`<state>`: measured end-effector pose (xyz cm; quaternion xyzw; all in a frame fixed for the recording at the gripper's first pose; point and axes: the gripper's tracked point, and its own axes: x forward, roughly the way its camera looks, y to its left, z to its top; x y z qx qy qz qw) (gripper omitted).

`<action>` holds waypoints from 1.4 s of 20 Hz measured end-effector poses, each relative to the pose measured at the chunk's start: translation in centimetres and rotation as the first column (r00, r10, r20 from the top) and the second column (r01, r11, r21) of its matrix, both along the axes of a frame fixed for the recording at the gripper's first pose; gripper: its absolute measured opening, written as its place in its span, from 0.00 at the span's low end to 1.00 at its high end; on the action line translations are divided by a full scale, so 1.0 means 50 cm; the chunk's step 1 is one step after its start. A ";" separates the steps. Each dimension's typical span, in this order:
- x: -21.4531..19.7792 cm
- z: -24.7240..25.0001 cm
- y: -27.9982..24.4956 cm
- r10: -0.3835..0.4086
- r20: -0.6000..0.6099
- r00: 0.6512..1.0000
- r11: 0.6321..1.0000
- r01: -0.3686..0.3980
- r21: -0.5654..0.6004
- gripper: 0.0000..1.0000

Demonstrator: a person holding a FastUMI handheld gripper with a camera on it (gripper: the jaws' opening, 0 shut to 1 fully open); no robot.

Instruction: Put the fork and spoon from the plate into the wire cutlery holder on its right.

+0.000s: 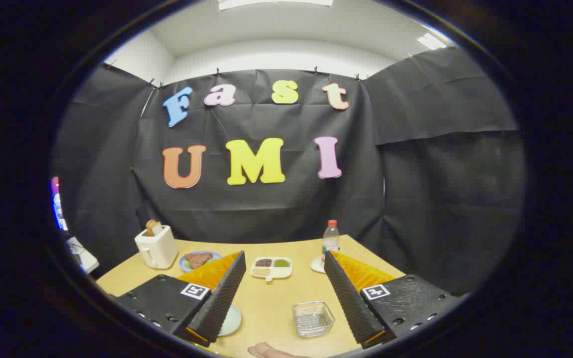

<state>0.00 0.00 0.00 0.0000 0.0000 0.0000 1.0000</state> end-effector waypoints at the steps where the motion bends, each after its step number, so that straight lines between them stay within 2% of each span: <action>1: 0.003 -0.005 0.009 -0.002 -0.009 1.000 1.000 0.002 -0.007 0.95; 14: 0.029 -0.042 0.081 0.039 -0.052 0.998 0.998 -0.041 -0.038 0.95; 17: 0.041 -0.076 0.112 0.080 -0.106 0.991 0.996 -0.085 -0.039 0.95; 20: 0.064 -0.136 0.148 0.122 -0.209 0.970 0.990 -0.133 -0.039 0.95; 22: 0.079 -0.188 0.175 0.140 -0.292 0.946 0.987 -0.157 -0.036 0.95; 24: 0.089 -0.246 0.205 0.160 -0.392 0.906 0.982 -0.188 -0.032 0.96; 28: 0.097 -0.382 0.236 0.142 -0.616 0.775 0.980 -0.197 -0.023 0.96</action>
